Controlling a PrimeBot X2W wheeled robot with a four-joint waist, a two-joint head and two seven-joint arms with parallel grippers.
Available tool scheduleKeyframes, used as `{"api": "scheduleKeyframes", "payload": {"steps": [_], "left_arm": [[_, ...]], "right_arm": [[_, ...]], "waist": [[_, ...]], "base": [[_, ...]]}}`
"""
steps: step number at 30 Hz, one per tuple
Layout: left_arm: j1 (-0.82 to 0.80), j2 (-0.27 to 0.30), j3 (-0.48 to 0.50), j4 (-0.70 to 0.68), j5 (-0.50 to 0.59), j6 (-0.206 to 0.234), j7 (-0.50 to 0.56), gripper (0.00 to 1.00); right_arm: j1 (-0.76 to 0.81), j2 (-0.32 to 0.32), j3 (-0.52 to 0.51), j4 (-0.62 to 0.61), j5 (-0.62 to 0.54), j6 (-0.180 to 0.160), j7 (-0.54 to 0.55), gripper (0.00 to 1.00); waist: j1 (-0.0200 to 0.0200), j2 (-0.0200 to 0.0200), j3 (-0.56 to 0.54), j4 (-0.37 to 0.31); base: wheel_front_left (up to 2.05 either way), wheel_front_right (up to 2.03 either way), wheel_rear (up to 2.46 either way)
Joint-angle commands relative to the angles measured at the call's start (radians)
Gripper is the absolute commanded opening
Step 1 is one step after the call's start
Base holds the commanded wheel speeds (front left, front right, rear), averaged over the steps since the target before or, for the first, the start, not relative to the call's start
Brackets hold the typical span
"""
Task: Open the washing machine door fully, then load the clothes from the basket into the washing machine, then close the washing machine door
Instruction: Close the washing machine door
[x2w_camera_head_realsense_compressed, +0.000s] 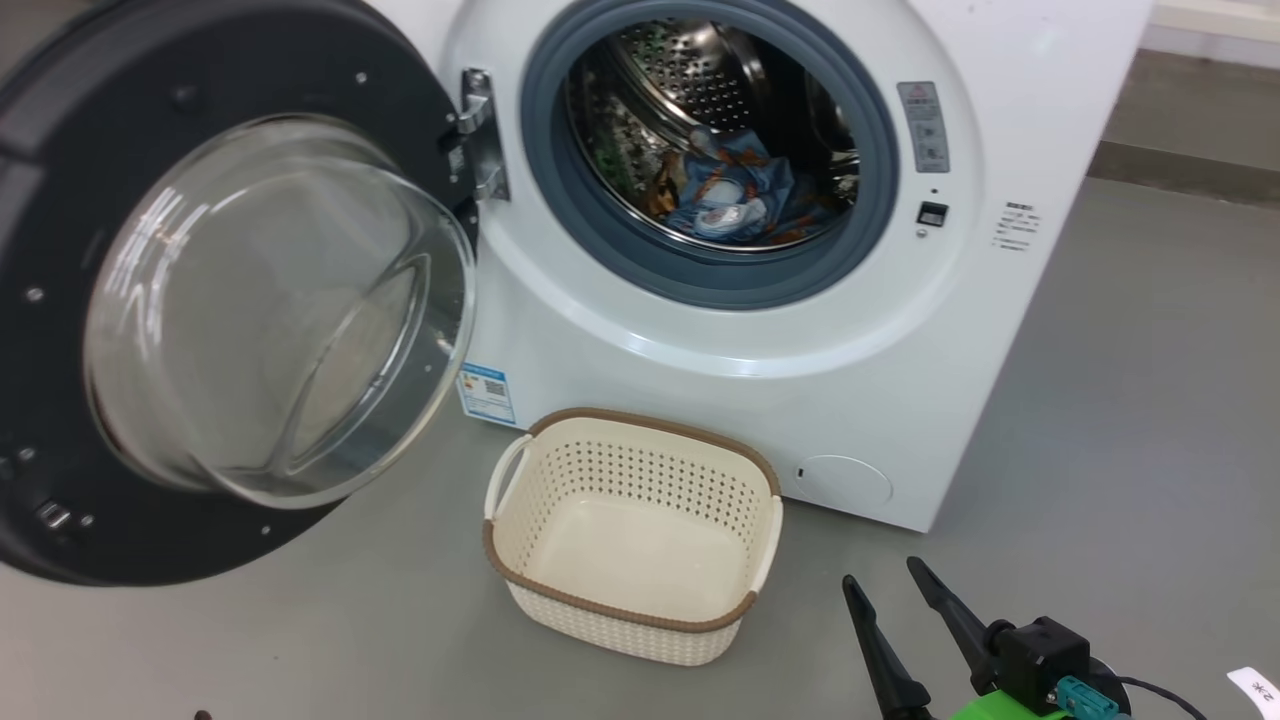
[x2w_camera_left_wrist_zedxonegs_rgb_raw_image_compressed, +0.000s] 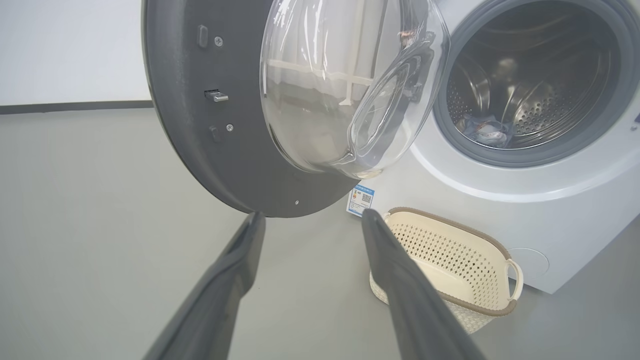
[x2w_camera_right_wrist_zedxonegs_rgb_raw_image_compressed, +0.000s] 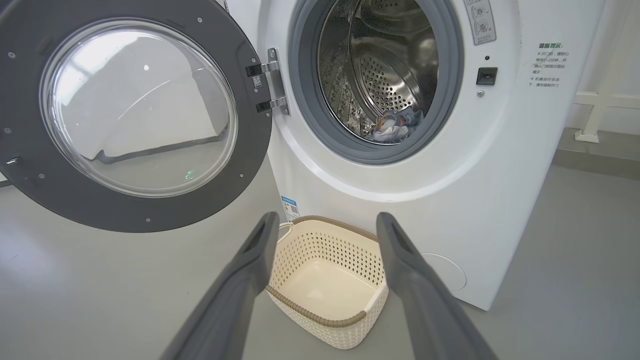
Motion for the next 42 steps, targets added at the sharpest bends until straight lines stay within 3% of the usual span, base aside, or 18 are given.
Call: {"api": "scheduleKeyframes", "payload": {"steps": [1,14,30,31,32,42], "left_arm": [[-0.01,0.005,0.034,-0.019,-0.008,0.005,-0.006,1.0],[0.003,0.005,0.04,-0.036,-0.025,0.035,-0.006,1.0],[0.006,0.005,0.035,-0.05,-0.031,0.031,-0.006,1.0],[0.005,0.005,0.036,-0.055,-0.034,0.027,-0.006,0.23],[0.006,0.005,0.035,-0.058,-0.033,0.023,-0.006,0.0],[-0.001,0.005,0.047,-0.059,-0.041,0.006,-0.006,0.0]], "right_arm": [[-0.008,0.002,0.025,-0.025,-0.017,0.006,-0.005,1.0],[-0.036,0.002,0.035,-0.022,-0.029,0.006,-0.005,1.0],[-0.03,0.002,0.034,-0.02,-0.027,0.006,-0.005,1.0],[-0.029,0.002,0.034,-0.02,-0.026,0.006,-0.005,1.0],[-0.028,0.002,0.034,-0.02,-0.026,0.006,-0.005,1.0],[-0.027,0.002,0.033,-0.021,-0.021,0.006,-0.005,1.0]], "waist": [[0.0,0.0,-0.004,0.027],[0.0,0.0,0.006,0.056],[0.0,0.0,0.007,0.055],[0.0,0.0,0.007,0.055],[0.0,0.0,0.007,0.055],[0.0,0.0,0.008,0.054]], "base": [[0.0,0.0,0.0],[0.0,0.0,0.0],[0.0,0.0,0.0],[0.0,0.0,0.0],[0.0,0.0,0.0],[0.0,0.0,0.0]]}}
